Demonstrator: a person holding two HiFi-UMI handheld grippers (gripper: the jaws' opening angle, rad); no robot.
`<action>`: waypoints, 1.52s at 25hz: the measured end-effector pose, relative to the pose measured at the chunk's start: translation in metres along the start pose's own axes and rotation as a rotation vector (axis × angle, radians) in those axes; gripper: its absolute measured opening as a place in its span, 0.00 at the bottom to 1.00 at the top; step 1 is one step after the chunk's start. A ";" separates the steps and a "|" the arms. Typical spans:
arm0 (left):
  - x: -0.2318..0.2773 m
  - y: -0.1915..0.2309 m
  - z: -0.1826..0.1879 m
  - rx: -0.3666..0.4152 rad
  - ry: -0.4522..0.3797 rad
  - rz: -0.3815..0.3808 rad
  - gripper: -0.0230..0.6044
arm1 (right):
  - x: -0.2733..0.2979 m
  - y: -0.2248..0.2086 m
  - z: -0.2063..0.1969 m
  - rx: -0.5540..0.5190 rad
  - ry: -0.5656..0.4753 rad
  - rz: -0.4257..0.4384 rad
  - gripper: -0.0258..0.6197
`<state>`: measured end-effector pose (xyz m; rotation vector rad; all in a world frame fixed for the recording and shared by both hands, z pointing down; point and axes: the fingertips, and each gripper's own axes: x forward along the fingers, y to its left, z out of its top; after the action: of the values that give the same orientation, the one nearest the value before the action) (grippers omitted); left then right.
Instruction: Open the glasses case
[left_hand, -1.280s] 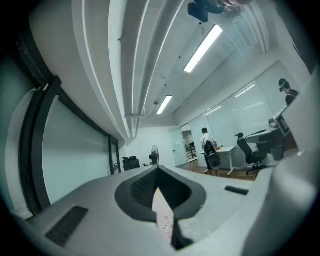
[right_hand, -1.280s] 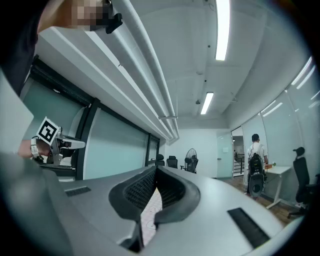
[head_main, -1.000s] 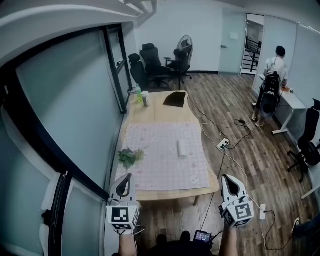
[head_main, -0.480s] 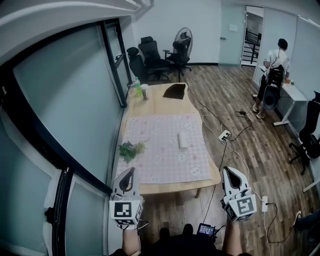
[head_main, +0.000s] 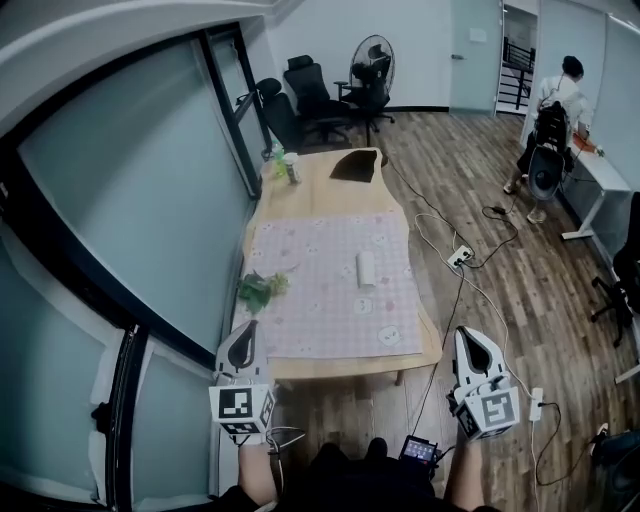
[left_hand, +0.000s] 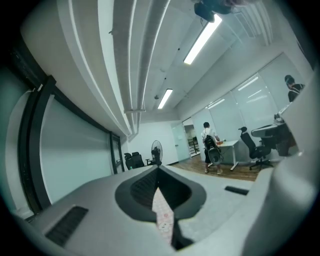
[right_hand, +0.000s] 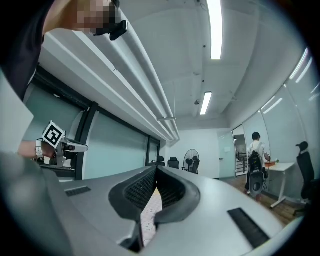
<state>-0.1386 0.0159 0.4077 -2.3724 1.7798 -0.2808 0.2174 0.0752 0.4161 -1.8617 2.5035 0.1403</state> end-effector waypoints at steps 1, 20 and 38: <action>0.002 0.000 -0.001 0.003 0.001 0.006 0.03 | 0.004 -0.004 -0.007 0.023 0.022 -0.005 0.07; 0.194 0.052 -0.038 -0.087 -0.019 -0.179 0.03 | 0.206 -0.001 -0.009 -0.029 0.053 -0.008 0.07; 0.252 0.026 -0.018 -0.080 -0.039 -0.206 0.03 | 0.258 -0.045 -0.028 -0.008 0.095 0.012 0.07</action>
<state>-0.0986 -0.2332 0.4323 -2.6020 1.5592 -0.1898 0.1871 -0.1863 0.4232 -1.9007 2.5786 0.0638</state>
